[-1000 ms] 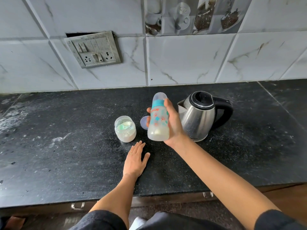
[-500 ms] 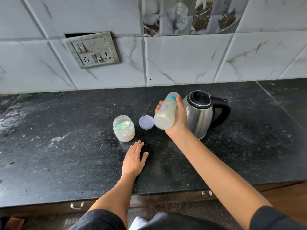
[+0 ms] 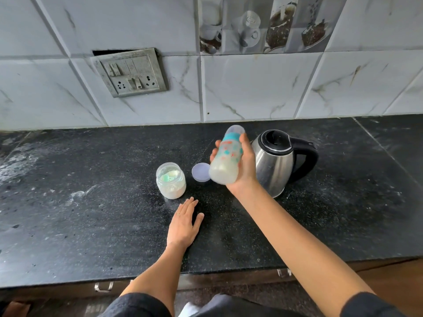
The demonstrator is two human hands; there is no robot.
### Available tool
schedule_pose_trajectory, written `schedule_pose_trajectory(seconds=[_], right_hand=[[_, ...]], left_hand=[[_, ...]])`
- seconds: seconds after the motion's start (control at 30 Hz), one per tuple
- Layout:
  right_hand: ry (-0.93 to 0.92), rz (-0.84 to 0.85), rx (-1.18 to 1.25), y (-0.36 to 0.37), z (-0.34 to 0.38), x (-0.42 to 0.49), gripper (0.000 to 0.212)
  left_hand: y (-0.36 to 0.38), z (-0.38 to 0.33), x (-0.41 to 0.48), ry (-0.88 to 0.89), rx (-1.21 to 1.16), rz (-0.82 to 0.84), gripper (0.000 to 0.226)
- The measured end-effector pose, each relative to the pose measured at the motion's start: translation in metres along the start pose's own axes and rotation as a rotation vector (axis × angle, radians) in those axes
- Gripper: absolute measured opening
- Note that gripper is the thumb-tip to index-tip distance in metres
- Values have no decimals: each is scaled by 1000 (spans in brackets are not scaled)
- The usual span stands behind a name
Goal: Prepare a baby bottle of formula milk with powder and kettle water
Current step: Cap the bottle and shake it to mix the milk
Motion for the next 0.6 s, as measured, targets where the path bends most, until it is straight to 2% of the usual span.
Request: schedule_pose_trajectory(seconds=[0.07,0.2,0.27,0.37,0.5,0.6], right_hand=[[9,-26,58,-2,5,2,44],[8,104,-141,-3,-10,-12,49],[-34,104,-80,-2,-3,-5,51],[-33,74,22,-1,9,-1,44],[-56,178,-133,-1,10,-3,53],[-100,154,53,2,23,0,43]], left_hand=[[0,0,0,-1,4,2,51],[1,2,0,3,14,10,51],[0,2,0,-3,12,10,51],[0,1,-1,-9,0,11,52],[-1,2,-1,-9,0,13,52],[0,1,0,-14,1,17,52]])
Point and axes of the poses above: each hand's wrist, its own x-axis towards the middle knuckle, its own y-axis out of the palm, z = x × y, the point moved 2 cm from there along x, towards the middle knuckle, and after that the axes turned 12 degrees about -x, right-handed, at the moved point
